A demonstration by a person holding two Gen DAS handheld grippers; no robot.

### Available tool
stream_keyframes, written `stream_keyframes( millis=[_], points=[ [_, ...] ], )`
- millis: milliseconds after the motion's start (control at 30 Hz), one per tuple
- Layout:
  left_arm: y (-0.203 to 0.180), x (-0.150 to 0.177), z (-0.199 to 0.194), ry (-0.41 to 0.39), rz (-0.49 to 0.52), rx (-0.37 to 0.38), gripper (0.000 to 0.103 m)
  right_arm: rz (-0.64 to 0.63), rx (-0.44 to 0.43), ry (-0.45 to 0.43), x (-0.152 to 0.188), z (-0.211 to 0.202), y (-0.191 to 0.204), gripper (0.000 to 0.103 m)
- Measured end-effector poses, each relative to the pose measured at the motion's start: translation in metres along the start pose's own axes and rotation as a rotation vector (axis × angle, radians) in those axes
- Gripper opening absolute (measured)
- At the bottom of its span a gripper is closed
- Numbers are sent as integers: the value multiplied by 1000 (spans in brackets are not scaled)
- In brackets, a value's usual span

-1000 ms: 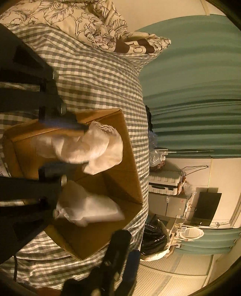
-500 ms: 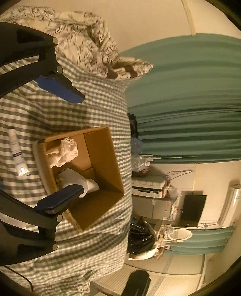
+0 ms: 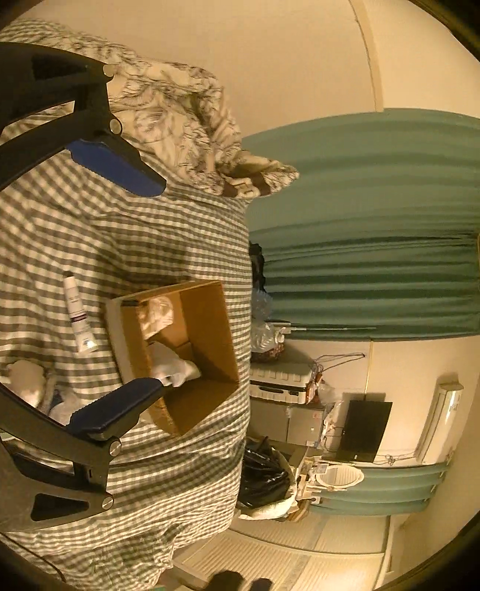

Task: Organize objects
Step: 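Grasp the white toy figure with the left tool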

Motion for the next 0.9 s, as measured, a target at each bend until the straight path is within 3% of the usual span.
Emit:
stream_keyframes(
  millis=[333, 500, 700, 900],
  points=[
    [-14, 79, 32, 118, -52, -44, 101, 82, -34, 167, 98, 69, 6, 96],
    [-40, 123, 63, 225, 4, -19, 101, 117, -13, 282, 143, 104, -2, 96],
    [-85, 153, 76, 288, 113, 74, 101, 137, -25, 324, 161, 115, -8, 96],
    [-102, 162, 99, 322, 148, 93, 100, 142, -21, 353, 169, 120, -7, 96]
  ],
)
Point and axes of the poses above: each gripper's, at about its wrist camera, not at the fingertips, and z roughly the way its jaws point, y to its left, x to its underside, the point moved 7 cm from there along z, roughly the way its jaws point, and after that the axes turned 11 degrees about y, right-handed, at the moved point
